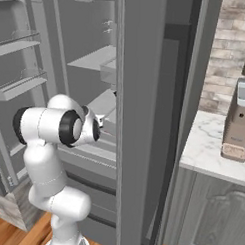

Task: Place the sweet potato and onion inside the fridge drawer. Close the drawer after placing the vegetables.

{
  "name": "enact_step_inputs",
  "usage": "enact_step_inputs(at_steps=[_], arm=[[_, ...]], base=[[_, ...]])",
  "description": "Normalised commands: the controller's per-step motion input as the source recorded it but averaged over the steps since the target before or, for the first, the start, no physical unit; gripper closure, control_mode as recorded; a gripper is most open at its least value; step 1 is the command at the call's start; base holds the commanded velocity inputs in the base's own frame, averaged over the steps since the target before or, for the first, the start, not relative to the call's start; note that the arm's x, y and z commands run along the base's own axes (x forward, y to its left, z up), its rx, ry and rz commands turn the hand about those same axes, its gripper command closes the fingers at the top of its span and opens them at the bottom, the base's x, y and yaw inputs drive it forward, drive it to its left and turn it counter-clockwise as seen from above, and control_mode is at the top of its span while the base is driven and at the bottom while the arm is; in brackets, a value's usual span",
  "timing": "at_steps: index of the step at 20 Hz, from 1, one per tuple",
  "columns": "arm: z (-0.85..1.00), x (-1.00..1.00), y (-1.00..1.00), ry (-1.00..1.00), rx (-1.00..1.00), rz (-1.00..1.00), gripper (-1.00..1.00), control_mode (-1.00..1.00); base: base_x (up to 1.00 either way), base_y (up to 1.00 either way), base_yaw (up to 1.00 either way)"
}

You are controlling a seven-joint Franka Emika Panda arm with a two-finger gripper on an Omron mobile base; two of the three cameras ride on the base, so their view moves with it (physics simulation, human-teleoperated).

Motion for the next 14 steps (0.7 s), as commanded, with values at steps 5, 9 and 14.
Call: enact_step_inputs(at_steps=[5,9,14], arm=[[0.0,0.75,-0.19,-0.1,0.0,0.0,-1.0,-1.0],[0.0,0.71,-0.15,-0.03,0.0,0.0,-1.0,-1.0],[0.0,0.3,-0.01,-0.07,0.0,0.0,-1.0,-1.0]], base=[[0.0,0.0,0.0],[0.0,0.0,0.0],[0.0,0.0,0.0]])
